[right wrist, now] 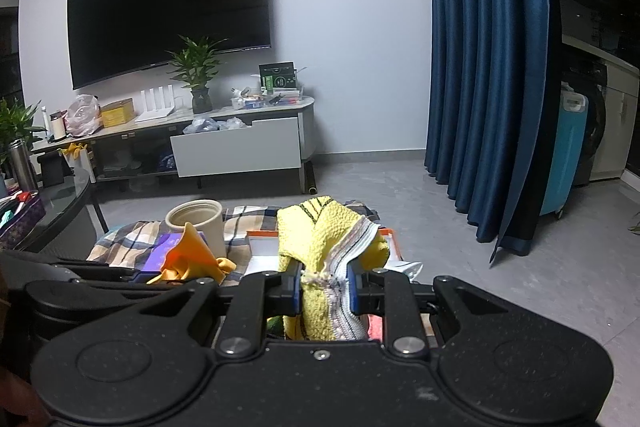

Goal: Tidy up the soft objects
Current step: 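Carry the orange glove and yellow towel over the orange-rimmed box with both tools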

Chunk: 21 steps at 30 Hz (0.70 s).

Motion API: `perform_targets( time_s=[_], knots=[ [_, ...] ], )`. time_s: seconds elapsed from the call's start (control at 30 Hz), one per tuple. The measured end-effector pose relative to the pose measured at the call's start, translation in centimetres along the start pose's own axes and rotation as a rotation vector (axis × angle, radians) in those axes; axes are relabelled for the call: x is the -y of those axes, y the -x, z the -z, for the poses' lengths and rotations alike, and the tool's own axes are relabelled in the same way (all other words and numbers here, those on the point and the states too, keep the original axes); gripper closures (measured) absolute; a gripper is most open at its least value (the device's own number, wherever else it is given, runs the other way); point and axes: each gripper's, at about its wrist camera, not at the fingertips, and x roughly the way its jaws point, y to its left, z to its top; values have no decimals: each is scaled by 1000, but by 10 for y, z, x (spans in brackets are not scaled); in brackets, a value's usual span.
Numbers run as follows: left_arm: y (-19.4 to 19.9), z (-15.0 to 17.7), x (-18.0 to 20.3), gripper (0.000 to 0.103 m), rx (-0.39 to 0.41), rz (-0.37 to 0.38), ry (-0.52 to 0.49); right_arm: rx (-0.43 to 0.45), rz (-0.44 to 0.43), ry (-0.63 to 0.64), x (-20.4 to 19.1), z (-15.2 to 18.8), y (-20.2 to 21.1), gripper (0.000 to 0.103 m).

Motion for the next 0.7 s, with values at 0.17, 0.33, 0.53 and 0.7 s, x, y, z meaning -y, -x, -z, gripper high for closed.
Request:
perform_targets(
  time_s=[0.17, 0.33, 0.53, 0.7],
  knots=[
    [-6, 0, 3, 79, -8, 9, -8, -2, 11, -6, 7, 0, -4, 77],
    [-13, -1, 4, 79, -20, 16, -9, -13, 20, -18, 16, 0, -10, 76],
    [-21, -1, 8, 79, -32, 24, -15, -23, 32, -31, 26, -1, -18, 76],
    [-27, -2, 13, 79, -39, 27, -19, -30, 37, -38, 31, 0, -25, 76]
  ],
)
